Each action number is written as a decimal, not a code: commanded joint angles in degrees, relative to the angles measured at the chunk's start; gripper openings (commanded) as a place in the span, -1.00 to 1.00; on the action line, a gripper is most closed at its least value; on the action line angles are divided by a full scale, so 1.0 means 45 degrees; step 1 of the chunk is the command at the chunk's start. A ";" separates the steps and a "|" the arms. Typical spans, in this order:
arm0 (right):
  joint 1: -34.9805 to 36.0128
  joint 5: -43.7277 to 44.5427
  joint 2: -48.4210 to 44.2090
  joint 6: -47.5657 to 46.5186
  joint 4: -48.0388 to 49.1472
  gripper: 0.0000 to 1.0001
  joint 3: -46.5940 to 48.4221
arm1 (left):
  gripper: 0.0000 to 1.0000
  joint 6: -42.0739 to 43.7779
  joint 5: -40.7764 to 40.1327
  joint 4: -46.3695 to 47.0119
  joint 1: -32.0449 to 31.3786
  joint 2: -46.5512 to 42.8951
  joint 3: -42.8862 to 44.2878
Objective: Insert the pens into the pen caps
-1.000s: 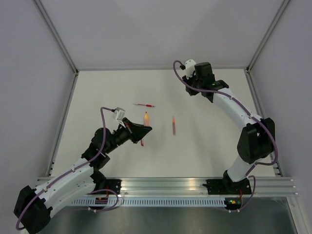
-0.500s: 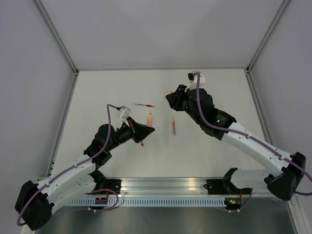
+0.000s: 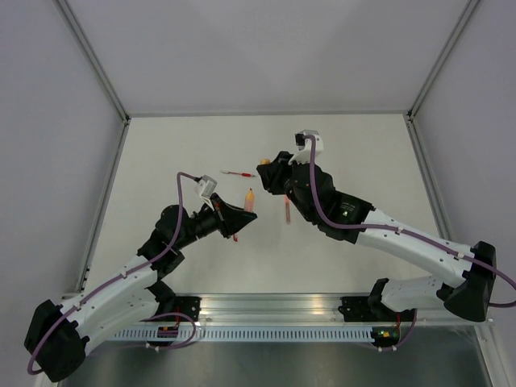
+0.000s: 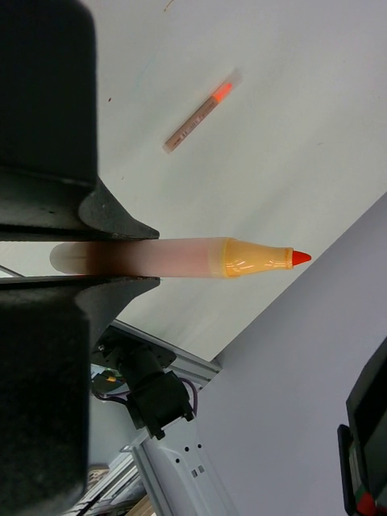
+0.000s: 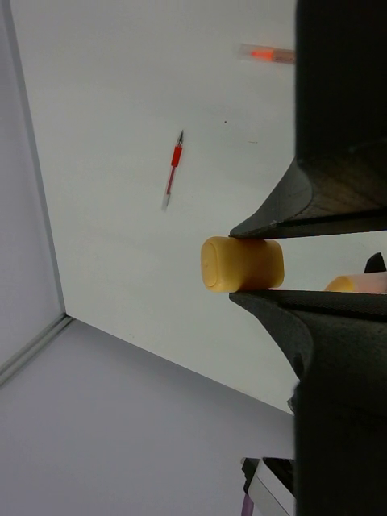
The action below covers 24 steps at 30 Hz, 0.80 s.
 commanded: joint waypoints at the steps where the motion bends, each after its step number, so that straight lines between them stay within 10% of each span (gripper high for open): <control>1: 0.0148 0.0619 0.0458 0.0055 0.0494 -1.00 0.0213 | -0.95 0.0476 0.0544 0.0361 -0.0004 -0.0105 0.0542; 24: 0.1573 0.0990 0.0771 0.0172 0.0728 -1.00 -0.0411 | -0.95 0.0535 0.0563 0.0322 -0.0004 -0.0164 0.0543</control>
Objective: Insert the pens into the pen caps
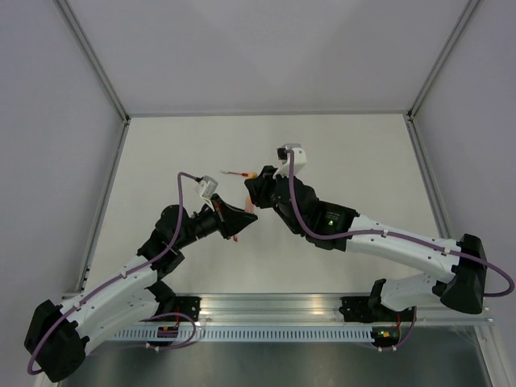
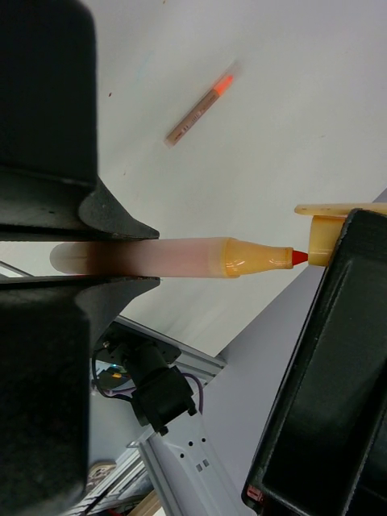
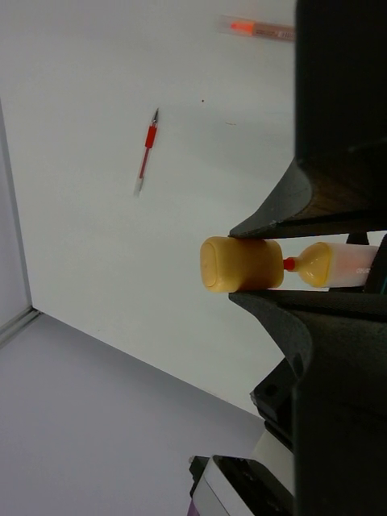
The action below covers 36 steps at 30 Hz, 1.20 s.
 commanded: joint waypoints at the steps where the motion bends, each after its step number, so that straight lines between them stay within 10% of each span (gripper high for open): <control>1: 0.0408 0.0422 0.0037 0.0163 0.0344 -1.00 -0.0290 | -0.95 0.0496 0.0248 0.0317 -0.0004 -0.0159 0.0499; 17: 0.2284 0.3449 0.0487 -0.0052 -0.0827 -1.00 0.0021 | -0.95 0.0496 0.0130 0.0317 0.0015 -0.0510 0.0401; 36: 0.2284 0.2377 0.0585 0.0571 -0.0419 -1.00 -0.0680 | -0.95 0.0418 -0.0026 0.0688 -0.0004 -0.1037 0.0069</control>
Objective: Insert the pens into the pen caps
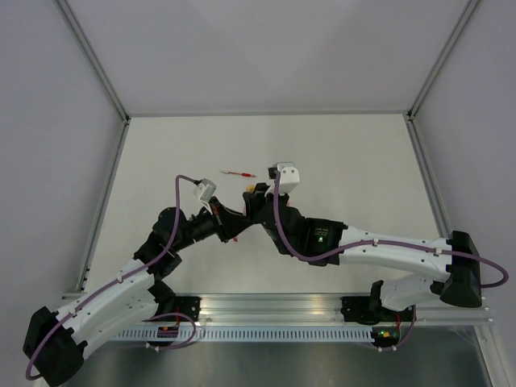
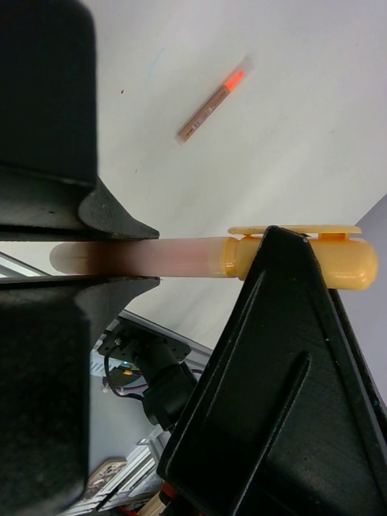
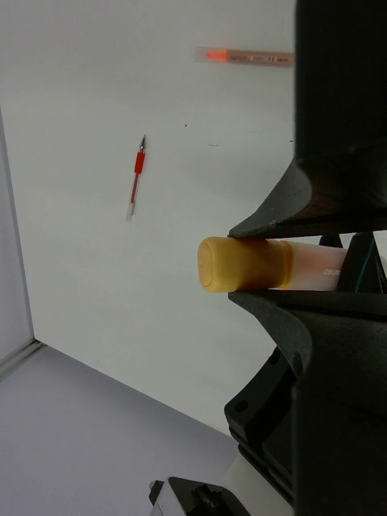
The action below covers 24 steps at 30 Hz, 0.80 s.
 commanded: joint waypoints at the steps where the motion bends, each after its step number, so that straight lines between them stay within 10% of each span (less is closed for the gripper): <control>1: 0.0132 -0.1160 0.0109 0.0592 0.0063 -1.00 -0.0763 | -0.95 0.0301 -0.0351 0.1349 0.0006 -0.0387 0.0171; 8: 0.0191 -0.1160 0.0148 0.0788 0.0258 -0.85 -0.1058 | -0.95 0.0320 -0.0624 0.1057 0.0006 -0.0250 0.0288; 24: 0.0250 -0.1063 -0.1413 -0.0090 0.0415 0.52 -0.1387 | -0.95 0.0204 0.0212 0.1699 0.0006 -0.0406 0.0113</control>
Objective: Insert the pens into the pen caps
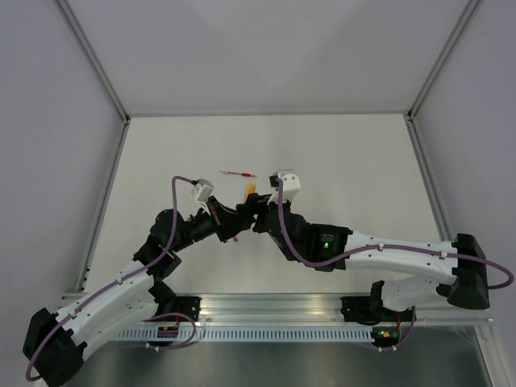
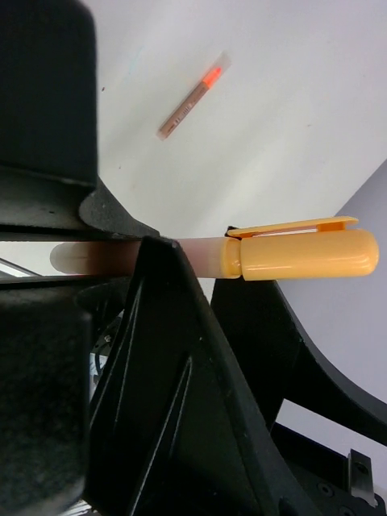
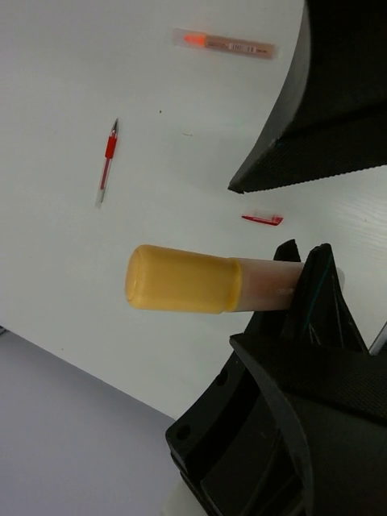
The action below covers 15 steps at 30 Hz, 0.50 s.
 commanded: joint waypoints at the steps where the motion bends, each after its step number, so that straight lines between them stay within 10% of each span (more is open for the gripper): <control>1: 0.0070 -0.0368 -0.1098 -0.0567 0.0366 0.57 -0.0520 | -0.95 0.0184 0.0316 0.1456 -0.0004 -0.0270 0.0230; 15: 0.0070 -0.6124 -0.4810 -0.4844 0.0662 0.71 -0.0523 | -0.95 -0.0890 0.3891 0.5013 0.0015 0.0315 -0.0240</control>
